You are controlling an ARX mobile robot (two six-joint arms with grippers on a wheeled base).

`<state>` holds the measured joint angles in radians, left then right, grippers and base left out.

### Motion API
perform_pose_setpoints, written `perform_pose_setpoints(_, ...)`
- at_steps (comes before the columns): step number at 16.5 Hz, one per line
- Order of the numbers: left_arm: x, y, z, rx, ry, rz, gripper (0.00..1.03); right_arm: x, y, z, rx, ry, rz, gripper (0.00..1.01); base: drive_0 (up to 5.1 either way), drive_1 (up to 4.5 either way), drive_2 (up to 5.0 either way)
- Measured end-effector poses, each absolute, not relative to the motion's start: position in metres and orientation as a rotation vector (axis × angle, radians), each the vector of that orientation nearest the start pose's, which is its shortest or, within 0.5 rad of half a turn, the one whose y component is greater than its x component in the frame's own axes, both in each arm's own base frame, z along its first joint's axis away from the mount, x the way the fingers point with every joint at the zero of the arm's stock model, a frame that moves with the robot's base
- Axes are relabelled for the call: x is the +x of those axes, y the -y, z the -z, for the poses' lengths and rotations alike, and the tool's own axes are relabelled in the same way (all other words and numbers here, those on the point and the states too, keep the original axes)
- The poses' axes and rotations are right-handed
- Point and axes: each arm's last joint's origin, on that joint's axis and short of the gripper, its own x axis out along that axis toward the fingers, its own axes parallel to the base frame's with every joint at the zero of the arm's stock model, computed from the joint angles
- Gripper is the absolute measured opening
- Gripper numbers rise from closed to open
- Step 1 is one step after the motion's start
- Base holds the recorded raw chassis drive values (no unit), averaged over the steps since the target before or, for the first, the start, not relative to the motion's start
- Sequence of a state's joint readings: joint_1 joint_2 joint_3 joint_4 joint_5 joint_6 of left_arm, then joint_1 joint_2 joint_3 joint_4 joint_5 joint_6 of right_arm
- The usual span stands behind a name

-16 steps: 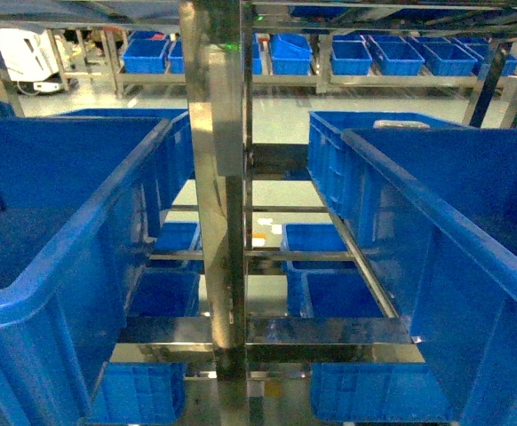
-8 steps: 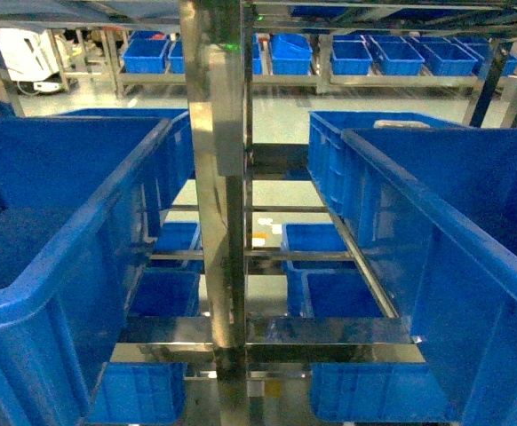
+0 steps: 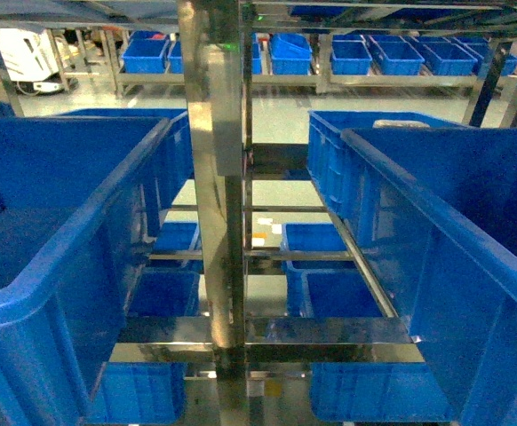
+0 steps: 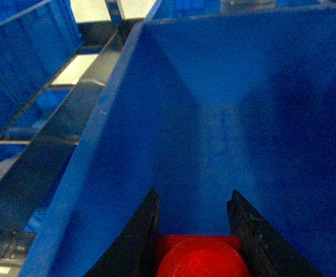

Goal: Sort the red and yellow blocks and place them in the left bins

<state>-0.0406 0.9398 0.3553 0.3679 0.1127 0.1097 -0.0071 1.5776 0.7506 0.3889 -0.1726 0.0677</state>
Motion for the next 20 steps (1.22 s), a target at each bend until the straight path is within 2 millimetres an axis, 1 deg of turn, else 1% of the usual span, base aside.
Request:
perform_pose_setpoints(1,0.196,0.011,-0.211,0.101,-0.208,0.164,0.27,0.332,-0.003,-0.187,0.095,-0.468,-0.15,0.29,0.0,0.0,0.0)
perform_pose_setpoints(4,0.196,0.011,-0.211,0.101,-0.208,0.164,0.27,0.356,0.002,-0.19,0.069,-0.491,-0.128,0.29,0.0,0.0,0.0)
perform_pose_setpoints(7,0.196,0.011,-0.211,0.101,-0.208,0.164,0.27,0.369,0.016,-0.186,0.042,-0.519,-0.078,0.29,0.0,0.0,0.0)
perform_pose_setpoints(8,0.196,0.011,-0.211,0.101,-0.208,0.164,0.27,0.371,0.019,-0.183,0.032,-0.522,-0.064,0.29,0.0,0.0,0.0)
perform_pose_setpoints(10,0.196,0.011,-0.211,0.101,-0.208,0.164,0.27,0.375,0.032,-0.164,0.008,-0.57,-0.023,0.29,0.0,0.0,0.0)
perform_pose_setpoints(12,0.196,0.011,-0.211,0.101,-0.208,0.164,0.27,0.381,0.039,-0.149,-0.019,-0.574,0.01,0.29,0.0,0.0,0.0)
perform_pose_setpoints(15,0.196,0.011,-0.211,0.101,-0.208,0.164,0.27,0.389,0.044,-0.137,-0.069,-0.526,0.057,0.29,0.0,0.0,0.0)
perform_pose_setpoints(18,0.196,0.011,-0.211,0.101,-0.208,0.164,0.27,0.388,0.045,-0.13,-0.066,-0.512,0.045,0.29,0.0,0.0,0.0)
perform_pose_setpoints(19,0.196,0.011,-0.211,0.101,-0.208,0.164,0.27,0.387,0.047,-0.129,-0.056,-0.51,0.044,0.33,0.0,0.0,0.0)
perform_pose_setpoints(20,0.196,0.011,-0.211,0.101,-0.207,0.164,0.27,0.385,0.048,-0.127,-0.045,-0.513,0.044,0.44,0.0,0.0,0.0)
